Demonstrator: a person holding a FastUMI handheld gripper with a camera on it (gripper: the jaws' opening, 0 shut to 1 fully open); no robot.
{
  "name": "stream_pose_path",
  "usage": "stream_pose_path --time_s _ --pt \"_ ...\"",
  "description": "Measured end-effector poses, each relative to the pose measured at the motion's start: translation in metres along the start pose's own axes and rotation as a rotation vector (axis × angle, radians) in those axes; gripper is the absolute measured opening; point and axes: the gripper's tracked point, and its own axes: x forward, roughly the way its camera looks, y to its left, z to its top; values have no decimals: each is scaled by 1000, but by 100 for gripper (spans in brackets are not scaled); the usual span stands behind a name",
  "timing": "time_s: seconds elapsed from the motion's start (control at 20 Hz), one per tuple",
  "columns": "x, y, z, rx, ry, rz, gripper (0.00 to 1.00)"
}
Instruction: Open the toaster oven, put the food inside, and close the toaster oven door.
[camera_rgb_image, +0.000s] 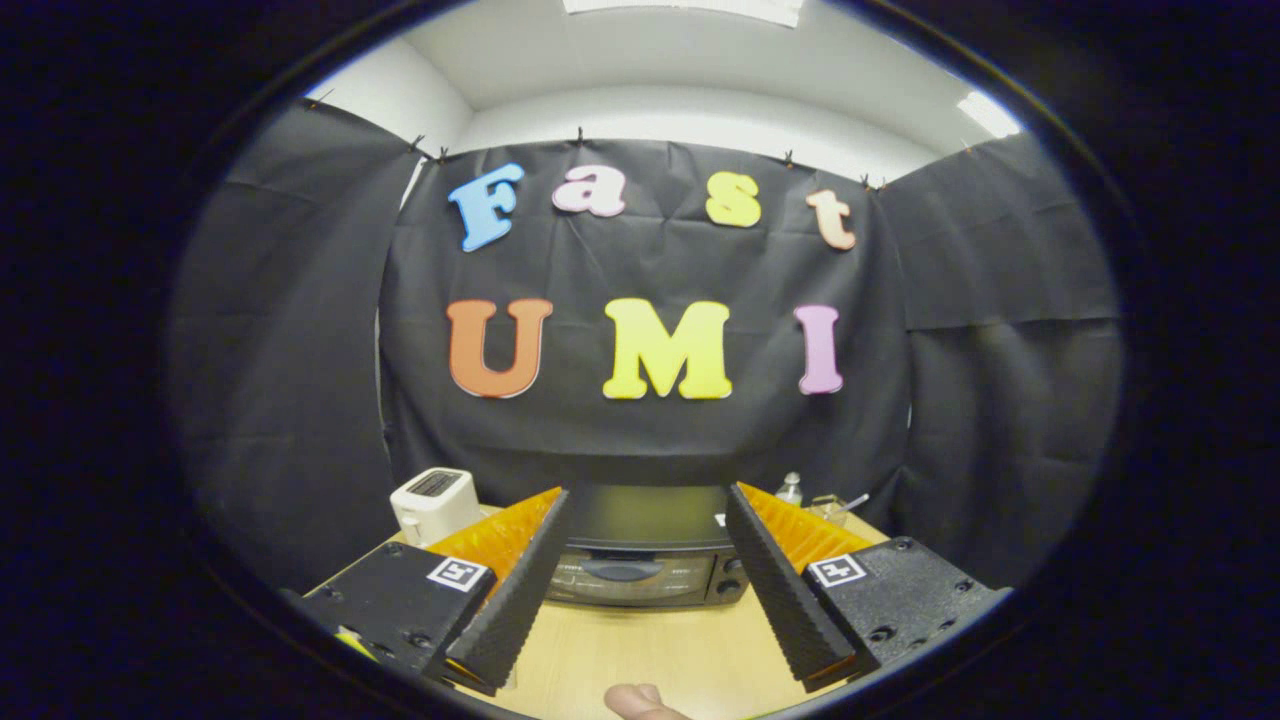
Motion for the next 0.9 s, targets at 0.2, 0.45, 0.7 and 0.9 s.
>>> stream_pose_path --time_s 0.2,0.45,0.7,0.9 --pt "-45 5 25 85 -11 70 100" --pt "-79 -8 46 57 -22 42 100" --pt "-126 0 46 39 -87 63 100" --pt "-160 6 27 -3 -97 97 100"
